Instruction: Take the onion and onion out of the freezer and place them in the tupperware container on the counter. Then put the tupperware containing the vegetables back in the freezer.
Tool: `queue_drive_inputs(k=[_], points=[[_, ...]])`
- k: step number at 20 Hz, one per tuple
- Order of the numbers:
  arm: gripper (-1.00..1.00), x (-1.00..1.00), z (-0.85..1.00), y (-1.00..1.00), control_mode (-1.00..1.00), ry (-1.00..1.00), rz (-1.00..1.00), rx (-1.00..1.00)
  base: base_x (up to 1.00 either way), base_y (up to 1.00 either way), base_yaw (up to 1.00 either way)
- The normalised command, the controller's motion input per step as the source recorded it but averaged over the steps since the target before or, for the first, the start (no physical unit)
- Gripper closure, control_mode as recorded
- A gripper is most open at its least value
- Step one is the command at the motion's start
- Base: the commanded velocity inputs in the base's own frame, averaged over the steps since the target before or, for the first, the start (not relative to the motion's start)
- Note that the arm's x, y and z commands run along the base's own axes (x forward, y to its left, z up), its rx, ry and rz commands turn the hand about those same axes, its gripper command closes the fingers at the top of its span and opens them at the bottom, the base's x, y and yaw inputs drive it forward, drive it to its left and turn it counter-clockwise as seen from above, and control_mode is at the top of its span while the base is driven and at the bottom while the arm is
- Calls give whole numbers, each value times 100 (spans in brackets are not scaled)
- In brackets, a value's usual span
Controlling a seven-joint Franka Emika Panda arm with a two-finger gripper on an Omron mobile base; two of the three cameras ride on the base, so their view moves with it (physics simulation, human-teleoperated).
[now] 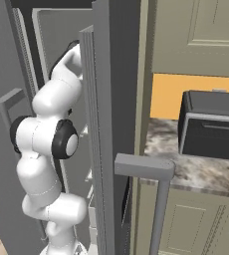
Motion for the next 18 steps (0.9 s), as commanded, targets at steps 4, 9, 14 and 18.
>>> queue_drive_inputs(k=[4,9,14,18], points=[[-100,35,-25,0,-100,7,0,3,0,0,0],[100,22,-22,0,-100,3,0,2,0,0,0],[100,-18,-3,-8,-100,-1,0,2,0,0,0],[100,-53,0,-3,-100,-6,0,0,0,0,0]])
